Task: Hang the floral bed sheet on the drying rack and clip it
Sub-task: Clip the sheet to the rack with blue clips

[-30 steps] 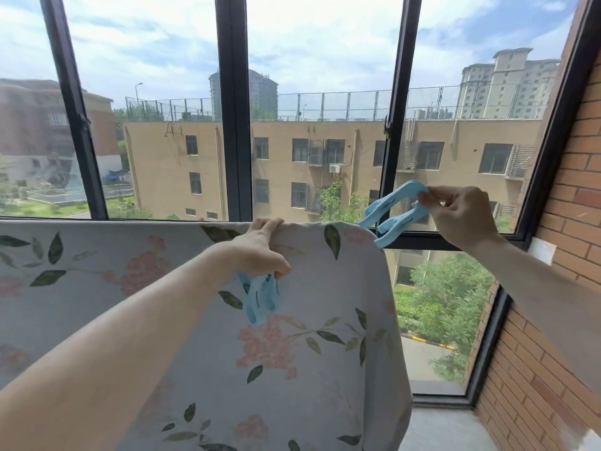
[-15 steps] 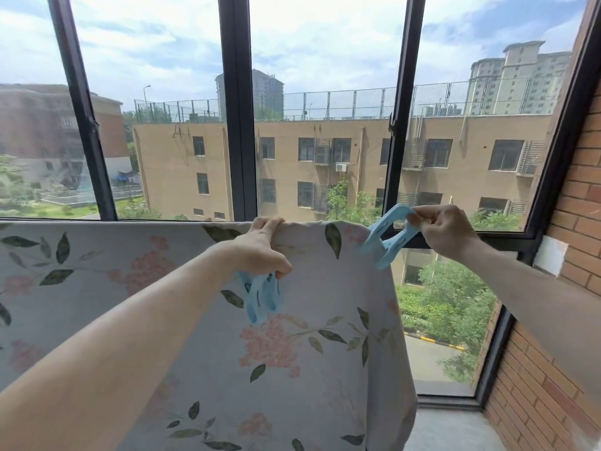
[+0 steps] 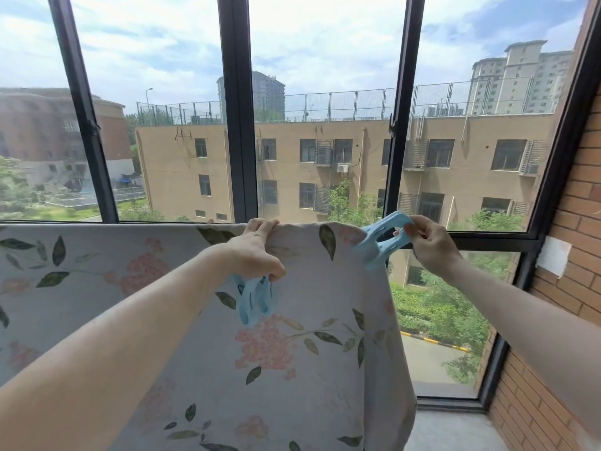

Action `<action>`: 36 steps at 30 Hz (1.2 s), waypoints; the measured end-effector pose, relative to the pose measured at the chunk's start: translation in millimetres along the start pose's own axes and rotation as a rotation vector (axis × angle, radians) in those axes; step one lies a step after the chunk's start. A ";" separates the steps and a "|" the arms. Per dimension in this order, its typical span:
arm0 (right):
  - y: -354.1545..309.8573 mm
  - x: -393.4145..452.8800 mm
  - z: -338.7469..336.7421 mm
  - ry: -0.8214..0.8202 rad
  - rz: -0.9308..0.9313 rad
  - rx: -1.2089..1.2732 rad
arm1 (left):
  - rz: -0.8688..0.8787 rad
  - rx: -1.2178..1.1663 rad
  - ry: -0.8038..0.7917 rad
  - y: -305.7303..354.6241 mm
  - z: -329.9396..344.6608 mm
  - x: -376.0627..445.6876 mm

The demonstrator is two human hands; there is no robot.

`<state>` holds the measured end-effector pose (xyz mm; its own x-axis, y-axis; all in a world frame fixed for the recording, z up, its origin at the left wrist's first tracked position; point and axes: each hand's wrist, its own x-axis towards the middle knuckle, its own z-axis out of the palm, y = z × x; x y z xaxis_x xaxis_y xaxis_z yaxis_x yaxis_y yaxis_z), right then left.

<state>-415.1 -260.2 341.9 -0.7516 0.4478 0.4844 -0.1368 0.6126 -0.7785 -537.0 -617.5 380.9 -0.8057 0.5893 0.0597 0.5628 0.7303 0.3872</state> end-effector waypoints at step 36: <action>-127.4 -53.8 228.5 -0.144 -0.667 -0.215 | -0.054 -0.100 0.310 -140.3 -39.8 -99.8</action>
<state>-504.7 -511.2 323.8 -0.6321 -0.1482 0.7606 -0.4777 0.8474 -0.2320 -542.9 -792.6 357.2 -0.8604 0.4059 0.3083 0.5092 0.7109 0.4852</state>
